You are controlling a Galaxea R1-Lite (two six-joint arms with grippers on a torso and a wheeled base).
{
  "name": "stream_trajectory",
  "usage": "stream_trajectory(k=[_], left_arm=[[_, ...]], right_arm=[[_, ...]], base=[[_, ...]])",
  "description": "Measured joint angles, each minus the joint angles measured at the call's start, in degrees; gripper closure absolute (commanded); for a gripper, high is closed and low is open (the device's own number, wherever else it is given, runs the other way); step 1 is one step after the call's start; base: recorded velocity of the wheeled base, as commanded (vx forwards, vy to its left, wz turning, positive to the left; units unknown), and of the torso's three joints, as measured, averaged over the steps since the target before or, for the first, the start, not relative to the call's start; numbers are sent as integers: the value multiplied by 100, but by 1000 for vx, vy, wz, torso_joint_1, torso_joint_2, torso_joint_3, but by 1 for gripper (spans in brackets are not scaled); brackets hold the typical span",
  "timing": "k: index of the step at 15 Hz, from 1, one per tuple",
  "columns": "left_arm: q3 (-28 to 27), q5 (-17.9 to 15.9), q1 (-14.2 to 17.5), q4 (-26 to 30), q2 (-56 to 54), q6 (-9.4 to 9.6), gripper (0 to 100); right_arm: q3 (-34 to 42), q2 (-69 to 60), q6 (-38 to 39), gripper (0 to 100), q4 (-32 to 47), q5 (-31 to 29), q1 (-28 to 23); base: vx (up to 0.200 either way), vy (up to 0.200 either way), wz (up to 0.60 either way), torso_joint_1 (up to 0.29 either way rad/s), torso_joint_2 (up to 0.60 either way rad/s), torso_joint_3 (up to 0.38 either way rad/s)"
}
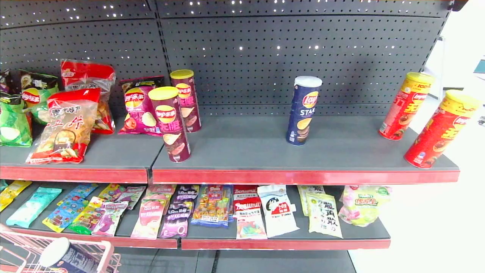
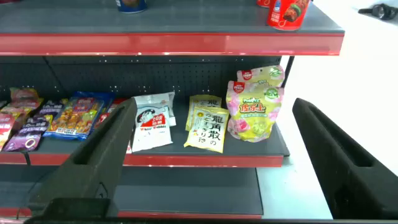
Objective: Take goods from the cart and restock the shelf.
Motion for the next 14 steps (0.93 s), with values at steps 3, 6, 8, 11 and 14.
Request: stream_trajectory(k=[3, 6, 8, 11, 14], left_arm=[[2, -2, 0, 2, 0, 0, 0], [2, 0, 0, 2, 0, 0, 0], [2, 0, 0, 0, 0, 0, 0], [2, 0, 0, 2, 0, 0, 0], [2, 0, 0, 2, 0, 0, 0]], right_arm=[[0, 0, 0, 0, -2, -2, 0], [0, 0, -1, 0, 0, -2, -2], [0, 0, 0, 0, 0, 2, -2], [0, 0, 0, 0, 2, 11, 0], [0, 0, -1, 0, 0, 16, 0]], base=[[0, 0, 600, 12, 1, 2], [0, 0, 600, 12, -1, 4], [0, 0, 600, 10, 2, 0], [0, 0, 600, -1, 4, 1], [0, 0, 400, 0, 2, 3]])
